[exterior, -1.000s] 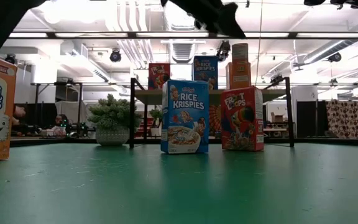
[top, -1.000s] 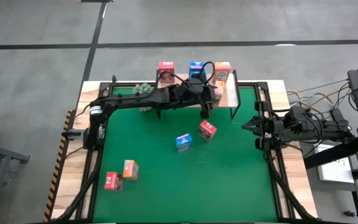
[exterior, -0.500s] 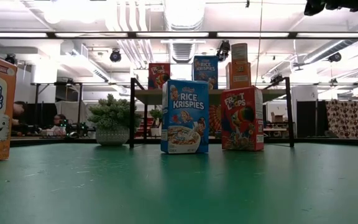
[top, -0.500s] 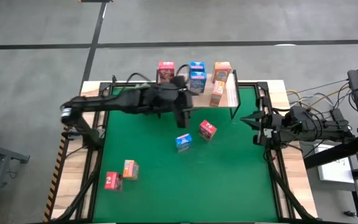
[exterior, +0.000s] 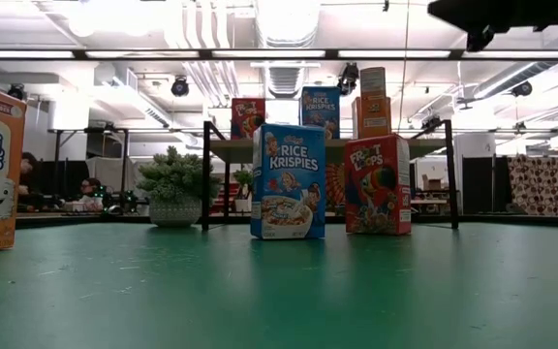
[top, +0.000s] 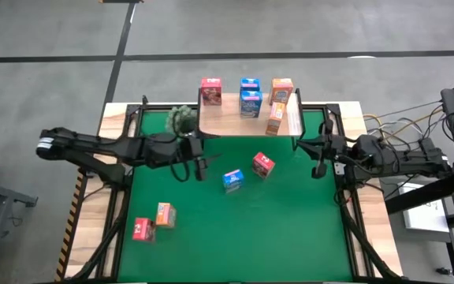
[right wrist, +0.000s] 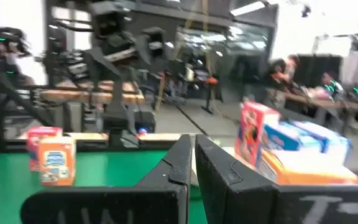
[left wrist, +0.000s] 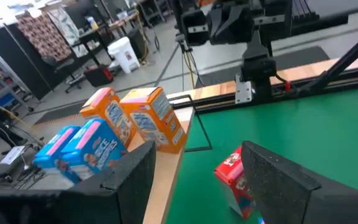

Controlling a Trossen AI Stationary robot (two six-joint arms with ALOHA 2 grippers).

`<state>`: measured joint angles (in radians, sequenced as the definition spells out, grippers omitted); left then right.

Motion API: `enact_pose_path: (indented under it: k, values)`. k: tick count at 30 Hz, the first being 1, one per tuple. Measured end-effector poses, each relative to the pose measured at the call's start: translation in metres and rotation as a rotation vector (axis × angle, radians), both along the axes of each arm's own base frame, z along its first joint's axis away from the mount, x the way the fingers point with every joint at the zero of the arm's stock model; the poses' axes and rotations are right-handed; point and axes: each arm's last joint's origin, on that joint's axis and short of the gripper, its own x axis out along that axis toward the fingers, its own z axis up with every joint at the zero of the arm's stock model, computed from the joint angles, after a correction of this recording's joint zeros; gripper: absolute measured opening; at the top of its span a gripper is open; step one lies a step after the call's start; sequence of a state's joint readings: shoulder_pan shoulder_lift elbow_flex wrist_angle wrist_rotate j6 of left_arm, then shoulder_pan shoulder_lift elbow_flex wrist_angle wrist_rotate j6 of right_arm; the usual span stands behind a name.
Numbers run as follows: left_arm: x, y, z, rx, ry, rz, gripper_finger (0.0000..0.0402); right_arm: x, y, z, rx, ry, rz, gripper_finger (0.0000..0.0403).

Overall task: Stack cereal on shelf
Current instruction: Put the top orange cereal box on the shelf aligned with the other orange cereal box

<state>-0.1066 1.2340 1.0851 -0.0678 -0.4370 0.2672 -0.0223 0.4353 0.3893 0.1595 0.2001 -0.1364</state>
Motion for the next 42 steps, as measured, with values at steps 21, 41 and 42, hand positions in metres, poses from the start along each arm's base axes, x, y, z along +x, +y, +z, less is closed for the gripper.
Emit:
enact_pose_path:
  k: [21,41,42]
  values:
    - [-0.034,0.004,-0.021,-0.001,-0.032,0.004,0.0221,0.047,-0.028,0.114,0.176,0.458,-0.274,0.0013]
    - [-0.054,0.006,-0.034,-0.005,-0.120,0.002,0.0221,0.094,-0.099,0.192,-0.038,1.068,-0.271,0.0013]
    - [-0.055,0.006,-0.034,-0.005,-0.122,0.002,0.0221,0.095,-0.101,0.192,-0.052,1.094,-0.262,0.0013]
